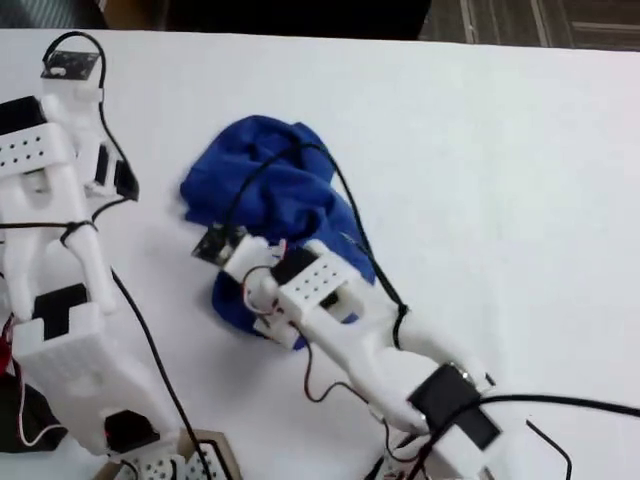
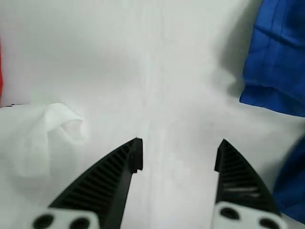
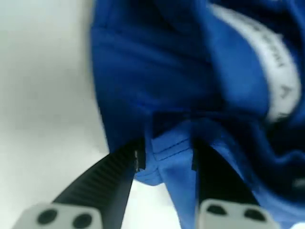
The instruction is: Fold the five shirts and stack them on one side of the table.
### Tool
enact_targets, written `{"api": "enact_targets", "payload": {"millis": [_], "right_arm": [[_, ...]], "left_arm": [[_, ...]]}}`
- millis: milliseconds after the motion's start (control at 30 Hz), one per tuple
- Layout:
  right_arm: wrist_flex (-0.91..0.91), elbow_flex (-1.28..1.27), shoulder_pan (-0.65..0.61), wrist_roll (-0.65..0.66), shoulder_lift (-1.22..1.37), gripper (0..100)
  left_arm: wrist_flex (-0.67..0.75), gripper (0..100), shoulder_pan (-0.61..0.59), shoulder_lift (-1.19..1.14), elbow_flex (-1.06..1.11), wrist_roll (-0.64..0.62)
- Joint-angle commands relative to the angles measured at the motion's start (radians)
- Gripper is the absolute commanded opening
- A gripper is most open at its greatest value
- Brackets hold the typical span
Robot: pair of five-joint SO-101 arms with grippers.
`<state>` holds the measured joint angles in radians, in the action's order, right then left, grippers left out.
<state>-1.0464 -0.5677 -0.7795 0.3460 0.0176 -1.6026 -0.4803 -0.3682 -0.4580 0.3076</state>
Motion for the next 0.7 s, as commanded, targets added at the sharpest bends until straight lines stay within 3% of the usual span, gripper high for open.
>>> {"api": "enact_targets", "payload": {"millis": [0, 100, 300, 667], "right_arm": [[0.031, 0.043, 0.073, -0.003, 0.004, 17.3], [0.027, 0.055, 0.127, -0.006, 0.004, 16.4], [0.025, 0.112, 0.223, -0.006, 0.004, 1.6], [-0.070, 0.206, 0.266, -0.005, 0.002, 2.0]], "left_arm": [[-0.035, 26, -0.005, 0.006, -0.015, -0.003], [-0.044, 26, -0.003, 0.006, -0.015, -0.008], [-0.040, 26, 0.021, 0.005, -0.015, -0.008], [-0.041, 26, 0.068, -0.005, -0.007, -0.008]]}}
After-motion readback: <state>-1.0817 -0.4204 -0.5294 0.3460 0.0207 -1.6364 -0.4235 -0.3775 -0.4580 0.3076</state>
